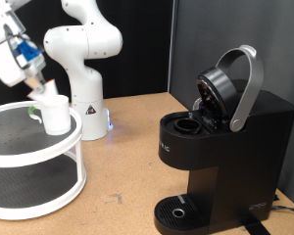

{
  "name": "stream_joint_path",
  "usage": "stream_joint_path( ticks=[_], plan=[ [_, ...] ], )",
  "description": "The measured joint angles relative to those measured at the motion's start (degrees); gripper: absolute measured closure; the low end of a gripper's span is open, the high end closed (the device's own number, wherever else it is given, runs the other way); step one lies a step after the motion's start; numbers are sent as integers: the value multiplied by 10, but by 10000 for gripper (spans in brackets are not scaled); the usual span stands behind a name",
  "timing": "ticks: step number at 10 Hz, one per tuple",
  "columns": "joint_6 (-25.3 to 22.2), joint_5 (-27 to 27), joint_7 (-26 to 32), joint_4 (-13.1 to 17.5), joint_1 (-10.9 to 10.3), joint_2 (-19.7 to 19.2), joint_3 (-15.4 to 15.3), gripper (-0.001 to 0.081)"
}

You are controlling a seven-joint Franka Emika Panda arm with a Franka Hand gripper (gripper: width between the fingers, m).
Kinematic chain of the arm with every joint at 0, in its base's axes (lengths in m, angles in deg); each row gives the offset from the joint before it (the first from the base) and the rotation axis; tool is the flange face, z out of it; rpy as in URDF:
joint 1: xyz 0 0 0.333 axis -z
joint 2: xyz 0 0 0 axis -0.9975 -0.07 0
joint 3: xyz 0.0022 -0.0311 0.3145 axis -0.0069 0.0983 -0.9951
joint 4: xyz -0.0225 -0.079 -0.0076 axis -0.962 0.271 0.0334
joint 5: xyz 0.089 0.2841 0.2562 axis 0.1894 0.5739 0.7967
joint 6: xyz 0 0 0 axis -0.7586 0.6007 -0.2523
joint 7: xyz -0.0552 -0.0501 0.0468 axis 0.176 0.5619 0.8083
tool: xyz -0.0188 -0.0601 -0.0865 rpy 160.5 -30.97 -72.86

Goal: Make a cup of coffee with the keurig machine

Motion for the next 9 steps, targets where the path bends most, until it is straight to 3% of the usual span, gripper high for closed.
stream_joint_path(
  ticks=[2, 6, 9],
  plan=[
    [4, 80, -18, 12, -26, 3, -6, 718],
    [-10, 91, -34, 14, -34, 1, -14, 718],
    [-39, 135, -39, 37, -79, -22, -19, 718]
  ],
)
